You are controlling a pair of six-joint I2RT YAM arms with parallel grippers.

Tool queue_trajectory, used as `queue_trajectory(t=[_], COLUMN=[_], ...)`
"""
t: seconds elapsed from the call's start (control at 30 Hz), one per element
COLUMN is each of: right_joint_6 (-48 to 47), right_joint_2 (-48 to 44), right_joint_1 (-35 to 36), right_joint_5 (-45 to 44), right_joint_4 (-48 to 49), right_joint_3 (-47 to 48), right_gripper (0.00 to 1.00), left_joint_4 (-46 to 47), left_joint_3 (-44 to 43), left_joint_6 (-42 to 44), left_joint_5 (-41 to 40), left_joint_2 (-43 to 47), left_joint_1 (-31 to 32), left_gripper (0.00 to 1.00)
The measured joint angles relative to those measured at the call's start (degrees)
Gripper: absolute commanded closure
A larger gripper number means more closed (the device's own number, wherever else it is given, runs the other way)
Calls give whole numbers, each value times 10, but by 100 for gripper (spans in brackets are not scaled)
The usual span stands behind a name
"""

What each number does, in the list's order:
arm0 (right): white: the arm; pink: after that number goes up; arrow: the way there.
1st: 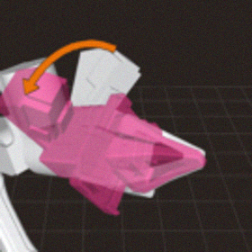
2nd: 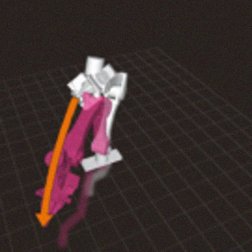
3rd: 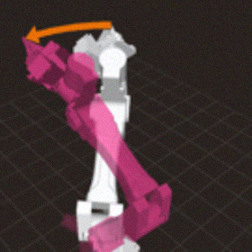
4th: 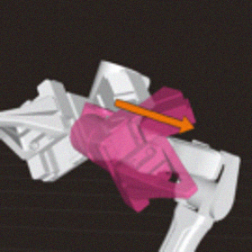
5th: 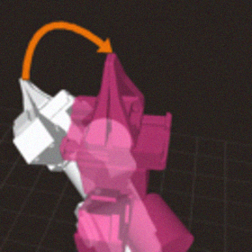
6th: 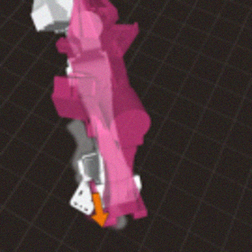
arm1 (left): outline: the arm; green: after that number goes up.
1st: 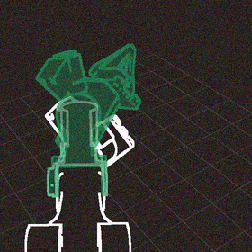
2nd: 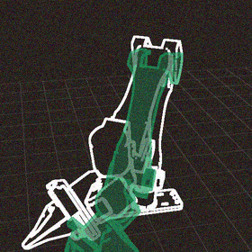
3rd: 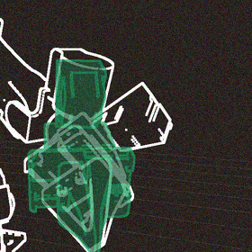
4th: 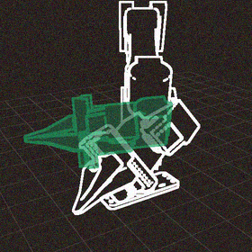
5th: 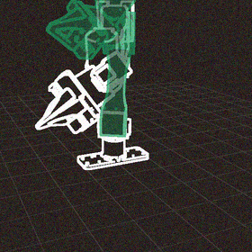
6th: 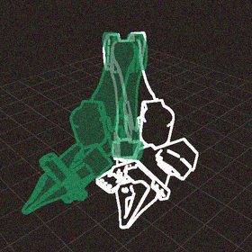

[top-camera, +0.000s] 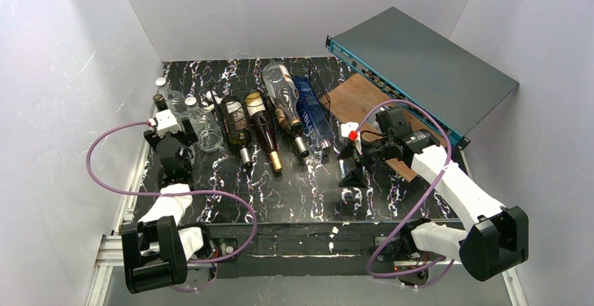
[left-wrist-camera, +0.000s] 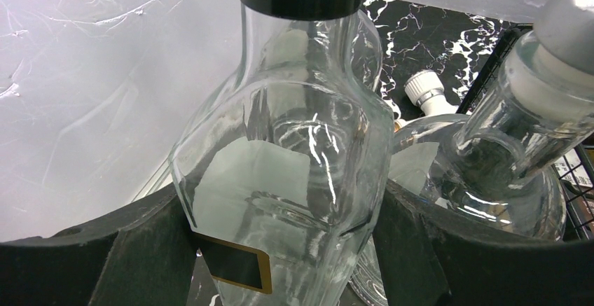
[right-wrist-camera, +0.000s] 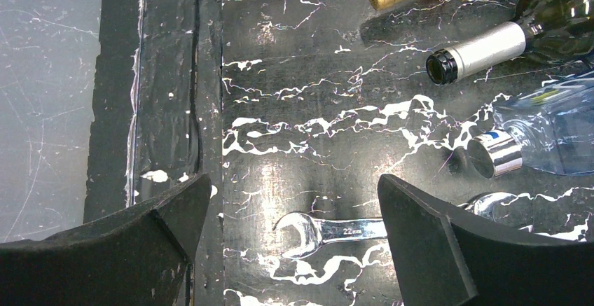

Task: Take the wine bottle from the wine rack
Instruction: Place the wine bottle at the center of the board.

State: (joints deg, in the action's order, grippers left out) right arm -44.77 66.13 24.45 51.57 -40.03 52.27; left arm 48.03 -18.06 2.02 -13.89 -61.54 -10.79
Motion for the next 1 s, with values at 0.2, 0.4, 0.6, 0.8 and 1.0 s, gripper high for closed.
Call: queue_trajectory(t=[0.2, 0.4, 0.6, 0.8, 1.0], right_joint_6=[0, -2, -2, -2, -4], right_joint_2=[0, 0, 0, 0, 0], right_joint_1=[0, 0, 0, 0, 0], right_joint_5=[0, -1, -2, -2, -2], right_joint_4=[0, 0, 0, 0, 0], right_joint_3=[0, -2, -5, -5, -5], right_gripper=[2, 2, 2, 2, 2], left_joint_4=[0, -9, -24, -37, -13], left_joint_3=[0, 0, 0, 0, 0], left_joint_6=[0, -1, -4, -8, -12], left_joint_5=[-8, -19, -26, -32, -35], left_joint_2=[0, 14, 37, 41, 58], left_joint_1=[0, 0, 0, 0, 0], left_gripper=[36, 28, 24, 20, 12])
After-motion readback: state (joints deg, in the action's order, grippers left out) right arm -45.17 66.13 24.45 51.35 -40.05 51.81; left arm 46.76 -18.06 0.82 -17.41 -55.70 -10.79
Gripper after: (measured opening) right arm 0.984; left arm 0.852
